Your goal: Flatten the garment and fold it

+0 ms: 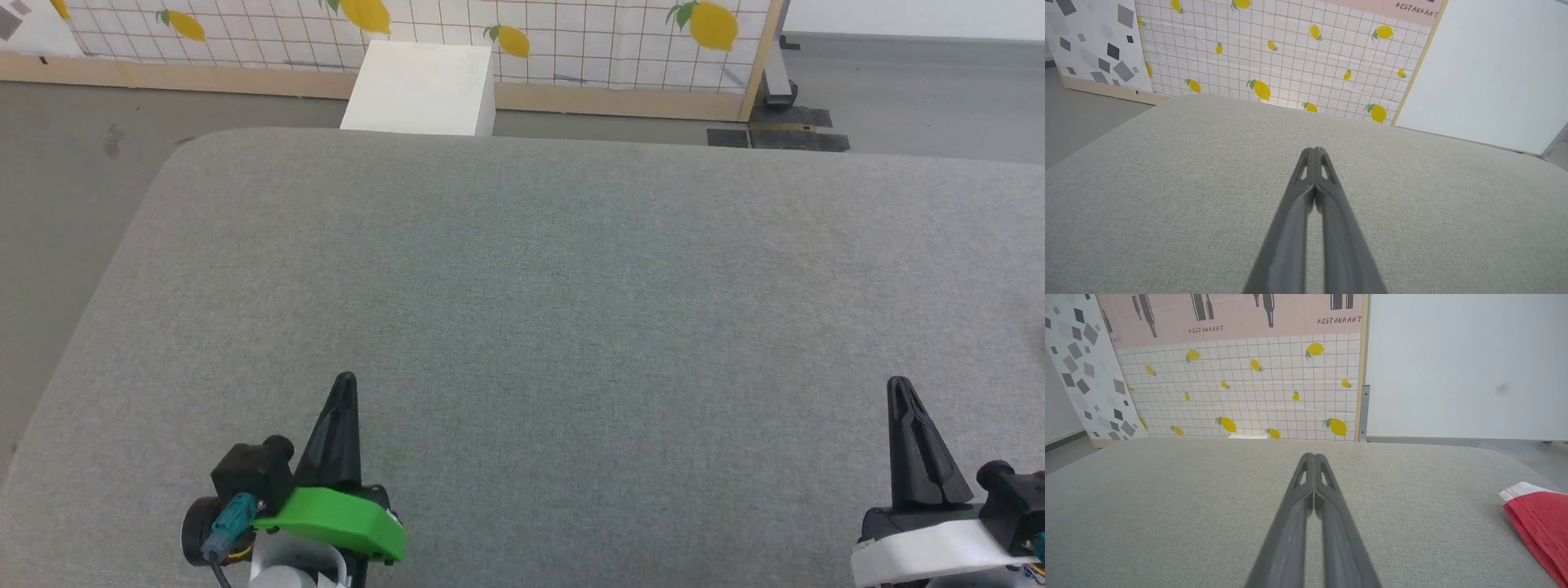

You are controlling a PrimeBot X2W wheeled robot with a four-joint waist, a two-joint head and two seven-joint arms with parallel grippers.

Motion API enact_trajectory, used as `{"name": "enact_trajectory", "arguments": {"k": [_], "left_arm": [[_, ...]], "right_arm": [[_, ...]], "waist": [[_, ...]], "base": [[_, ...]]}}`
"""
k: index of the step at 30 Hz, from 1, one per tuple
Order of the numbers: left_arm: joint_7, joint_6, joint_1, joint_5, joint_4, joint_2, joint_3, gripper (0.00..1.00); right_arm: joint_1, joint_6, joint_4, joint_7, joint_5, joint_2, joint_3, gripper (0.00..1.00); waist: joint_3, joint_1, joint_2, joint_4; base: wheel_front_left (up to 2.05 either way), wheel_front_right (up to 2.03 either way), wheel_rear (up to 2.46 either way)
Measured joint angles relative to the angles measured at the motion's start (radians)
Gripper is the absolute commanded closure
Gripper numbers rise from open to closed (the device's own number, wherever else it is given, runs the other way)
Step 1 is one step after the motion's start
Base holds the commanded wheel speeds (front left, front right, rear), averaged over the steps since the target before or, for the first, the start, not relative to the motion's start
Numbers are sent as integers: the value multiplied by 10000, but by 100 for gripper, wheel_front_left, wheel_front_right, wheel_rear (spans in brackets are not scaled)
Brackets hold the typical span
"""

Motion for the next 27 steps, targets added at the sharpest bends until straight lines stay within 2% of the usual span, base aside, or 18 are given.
{"name": "enact_trajectory", "arguments": {"k": [27], "left_arm": [[541, 81, 1, 562, -322, 0, 217, 100]], "right_arm": [[-94, 0, 0, 527, -178, 0, 261, 100]], "waist": [[-91, 0, 0, -91]], "base": [[0, 0, 0]]}}
